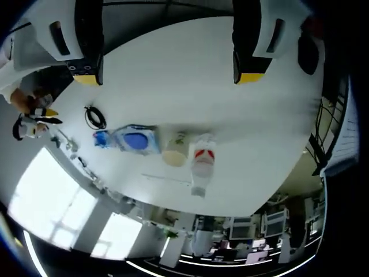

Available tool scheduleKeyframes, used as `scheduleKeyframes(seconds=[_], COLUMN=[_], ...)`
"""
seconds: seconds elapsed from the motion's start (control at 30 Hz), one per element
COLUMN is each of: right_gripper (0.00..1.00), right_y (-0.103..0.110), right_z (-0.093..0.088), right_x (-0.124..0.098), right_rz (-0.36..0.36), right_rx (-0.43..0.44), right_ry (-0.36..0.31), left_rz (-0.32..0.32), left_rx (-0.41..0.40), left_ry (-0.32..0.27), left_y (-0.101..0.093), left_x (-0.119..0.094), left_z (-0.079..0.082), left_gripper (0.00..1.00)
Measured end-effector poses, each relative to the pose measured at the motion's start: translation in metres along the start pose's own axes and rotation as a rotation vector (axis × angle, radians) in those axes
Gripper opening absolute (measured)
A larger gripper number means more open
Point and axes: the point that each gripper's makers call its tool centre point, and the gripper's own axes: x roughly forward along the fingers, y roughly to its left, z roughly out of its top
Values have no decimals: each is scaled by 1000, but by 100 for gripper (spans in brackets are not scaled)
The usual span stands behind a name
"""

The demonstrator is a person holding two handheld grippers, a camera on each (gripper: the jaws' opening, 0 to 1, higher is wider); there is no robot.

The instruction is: Arrange the tabletop items into an orderly group along one side of the table until the central work area is clear of visible clutter.

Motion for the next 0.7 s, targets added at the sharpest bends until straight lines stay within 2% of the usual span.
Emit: scheduleKeyframes(seconds=[0.37,0.7], right_gripper=[83,83], right_y=[5,1], right_z=[-13,-17], right_x=[-5,-3], right_rz=[-20,-32], right_rx=[-8,17], right_ry=[39,48], left_rz=[6,-8], left_rx=[-7,-28], left_ry=[19,10], left_y=[11,10], left_x=[1,2], left_z=[-13,-16], left_gripper=[87,88])
